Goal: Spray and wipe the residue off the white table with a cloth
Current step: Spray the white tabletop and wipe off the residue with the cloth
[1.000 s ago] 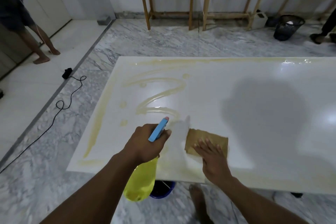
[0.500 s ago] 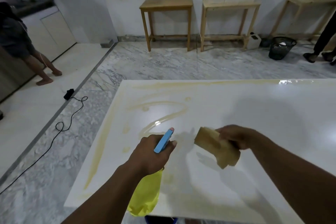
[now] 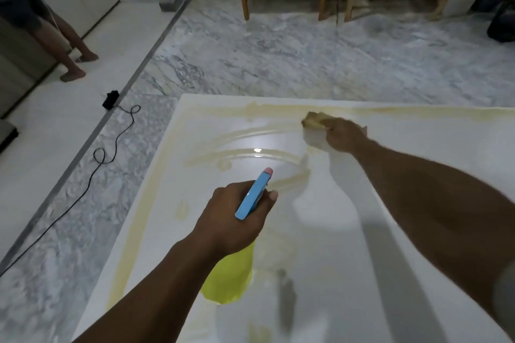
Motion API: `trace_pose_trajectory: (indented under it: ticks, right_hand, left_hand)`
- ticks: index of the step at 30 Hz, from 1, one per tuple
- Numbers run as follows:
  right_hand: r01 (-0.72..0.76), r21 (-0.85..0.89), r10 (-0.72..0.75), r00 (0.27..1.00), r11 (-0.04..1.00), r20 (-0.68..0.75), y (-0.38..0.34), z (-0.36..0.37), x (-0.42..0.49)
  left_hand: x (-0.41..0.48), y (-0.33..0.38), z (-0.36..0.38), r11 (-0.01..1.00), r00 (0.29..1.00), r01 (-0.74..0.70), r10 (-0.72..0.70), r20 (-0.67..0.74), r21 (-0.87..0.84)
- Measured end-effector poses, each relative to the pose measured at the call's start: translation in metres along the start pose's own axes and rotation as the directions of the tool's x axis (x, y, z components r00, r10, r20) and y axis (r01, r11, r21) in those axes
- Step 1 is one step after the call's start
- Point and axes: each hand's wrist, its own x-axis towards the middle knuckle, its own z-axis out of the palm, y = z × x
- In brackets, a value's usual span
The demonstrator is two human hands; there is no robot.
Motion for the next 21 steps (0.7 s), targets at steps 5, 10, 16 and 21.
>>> trace_pose_trajectory:
  ticks: [5,10,16,21]
  right_hand:
    - [0.162,-0.140,-0.177,0.979,0.977,-0.104,0.020,0.080,-0.024]
    - [0.231,-0.103,-0.242,0.964,0.968,-0.114,0.023,0.106,-0.094]
    - [0.270,-0.060,-0.277,0.947,0.961,-0.162,0.018,0.164,-0.246]
    - [0.232,-0.037,-0.234,0.965,0.972,-0.118,0.008,0.216,-0.371]
  left_hand:
    - [-0.003,-0.021,0.005,0.998,0.998,0.056,-0.055,0.040,-0.018]
    - [-0.035,-0.029,-0.007,0.996,0.995,0.081,-0.082,0.047,0.028]
    - [-0.117,-0.038,-0.024,0.993,1.000,0.003,-0.006,0.027,0.116]
    - [-0.206,-0.051,-0.031,0.996,0.999,-0.023,0.021,0.029,0.086]
